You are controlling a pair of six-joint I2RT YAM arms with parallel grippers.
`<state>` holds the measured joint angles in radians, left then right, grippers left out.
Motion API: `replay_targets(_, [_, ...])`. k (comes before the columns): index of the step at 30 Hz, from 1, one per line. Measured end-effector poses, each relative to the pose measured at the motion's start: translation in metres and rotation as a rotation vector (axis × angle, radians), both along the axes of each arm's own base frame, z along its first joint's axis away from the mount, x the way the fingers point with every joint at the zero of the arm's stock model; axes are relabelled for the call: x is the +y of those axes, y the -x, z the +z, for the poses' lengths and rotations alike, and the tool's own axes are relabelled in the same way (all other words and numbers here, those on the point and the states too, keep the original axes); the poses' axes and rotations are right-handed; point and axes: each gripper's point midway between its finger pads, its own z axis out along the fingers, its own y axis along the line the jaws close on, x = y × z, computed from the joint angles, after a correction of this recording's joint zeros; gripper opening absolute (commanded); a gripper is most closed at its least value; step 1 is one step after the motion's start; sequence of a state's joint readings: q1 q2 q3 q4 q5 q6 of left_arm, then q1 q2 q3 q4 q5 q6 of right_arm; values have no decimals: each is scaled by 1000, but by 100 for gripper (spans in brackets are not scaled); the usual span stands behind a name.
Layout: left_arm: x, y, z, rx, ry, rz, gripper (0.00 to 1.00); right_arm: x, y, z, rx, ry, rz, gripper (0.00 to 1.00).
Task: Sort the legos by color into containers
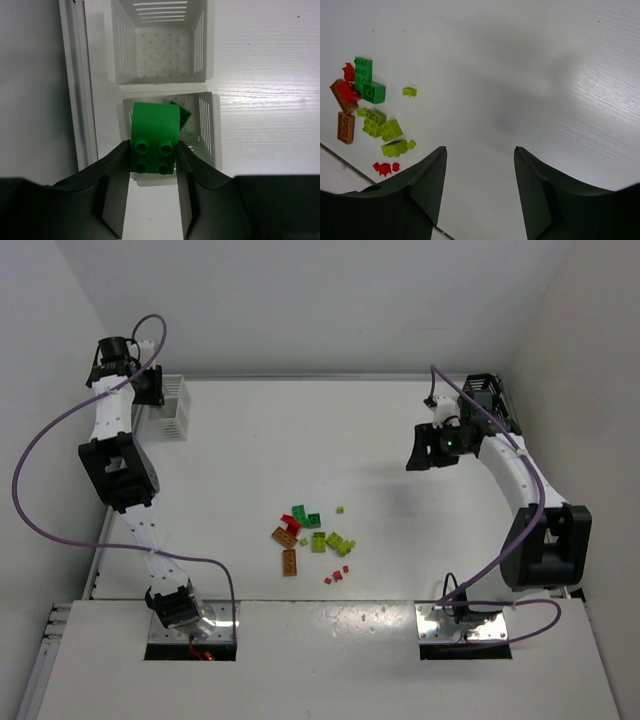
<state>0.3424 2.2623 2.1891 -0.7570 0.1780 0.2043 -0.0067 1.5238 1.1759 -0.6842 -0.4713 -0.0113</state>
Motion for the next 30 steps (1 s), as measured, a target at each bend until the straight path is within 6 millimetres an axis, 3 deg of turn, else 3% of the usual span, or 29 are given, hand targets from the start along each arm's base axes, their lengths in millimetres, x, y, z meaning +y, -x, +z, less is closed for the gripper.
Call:
replay_targets(5, [-2,-1,-2,0,1,-5,53,10,1,-3,7,8,47,57])
replay_targets(11, [-5,1,-8,10,20,-10,66,34,7,-1,6,21,142,57])
replay_targets(18, [-22,14,-2,5,117,-12,66,84,13,1,-13,44,305,57])
replay_targets(22, [-39,37,35,-69,240,-17,67,134,31,-3,-20,72,465,57])
replay_targets(26, [-51,93,87,-160,310,-8,69,196,54,-13,-35,110,650,57])
replay_targets(30, [-66,145,131,-267,311,-22,70,246,75,-28,-62,151,774,50])
